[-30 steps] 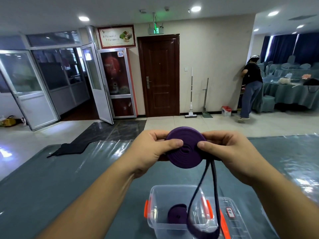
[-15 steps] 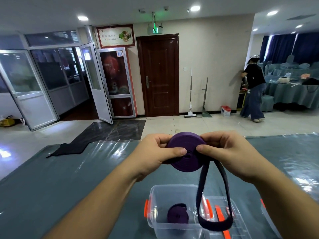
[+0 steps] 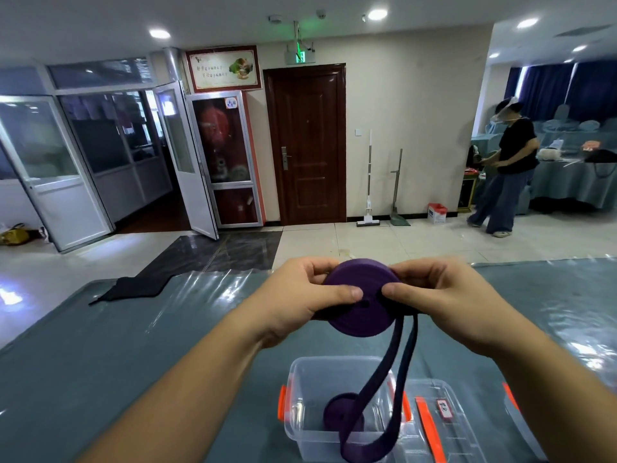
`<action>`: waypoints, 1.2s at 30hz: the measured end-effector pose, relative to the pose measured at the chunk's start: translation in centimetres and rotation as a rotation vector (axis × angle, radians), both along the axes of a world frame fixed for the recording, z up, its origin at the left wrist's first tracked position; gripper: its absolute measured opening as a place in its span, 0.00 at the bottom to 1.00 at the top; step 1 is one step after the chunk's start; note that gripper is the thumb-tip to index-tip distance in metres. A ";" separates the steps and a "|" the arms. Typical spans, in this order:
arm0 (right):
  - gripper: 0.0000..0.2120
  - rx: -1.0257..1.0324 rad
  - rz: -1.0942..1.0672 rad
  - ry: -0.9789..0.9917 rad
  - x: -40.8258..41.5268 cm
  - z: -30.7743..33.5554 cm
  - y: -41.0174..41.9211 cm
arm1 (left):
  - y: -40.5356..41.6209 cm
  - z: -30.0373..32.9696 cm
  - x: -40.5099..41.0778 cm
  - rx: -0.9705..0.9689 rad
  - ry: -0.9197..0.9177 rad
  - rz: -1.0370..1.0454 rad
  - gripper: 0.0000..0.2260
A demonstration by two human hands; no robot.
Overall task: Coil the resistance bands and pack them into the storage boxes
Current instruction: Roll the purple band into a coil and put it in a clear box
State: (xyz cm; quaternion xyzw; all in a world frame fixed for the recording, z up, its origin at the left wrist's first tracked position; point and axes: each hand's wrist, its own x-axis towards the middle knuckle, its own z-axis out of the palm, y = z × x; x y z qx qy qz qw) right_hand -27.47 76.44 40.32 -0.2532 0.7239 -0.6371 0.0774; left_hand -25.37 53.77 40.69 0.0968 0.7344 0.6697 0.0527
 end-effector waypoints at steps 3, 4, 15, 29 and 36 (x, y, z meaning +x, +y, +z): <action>0.14 -0.042 -0.006 0.007 0.0 0.2 -0.3 | -0.2 0.8 0.0 -0.086 0.048 -0.008 0.14; 0.14 -0.092 -0.025 0.001 -0.1 0.2 -0.4 | -0.2 1.0 -0.1 -0.041 0.052 0.016 0.13; 0.14 -0.119 -0.019 -0.038 -0.2 -0.2 0.0 | -0.1 1.0 -0.1 -0.116 0.064 0.013 0.15; 0.08 0.073 -0.068 0.100 0.2 -0.1 0.2 | 0.4 -0.7 -0.2 0.141 -0.034 0.065 0.13; 0.10 0.049 -0.026 0.085 -0.2 0.1 -0.3 | -0.7 0.7 -0.5 -0.101 0.045 -0.014 0.18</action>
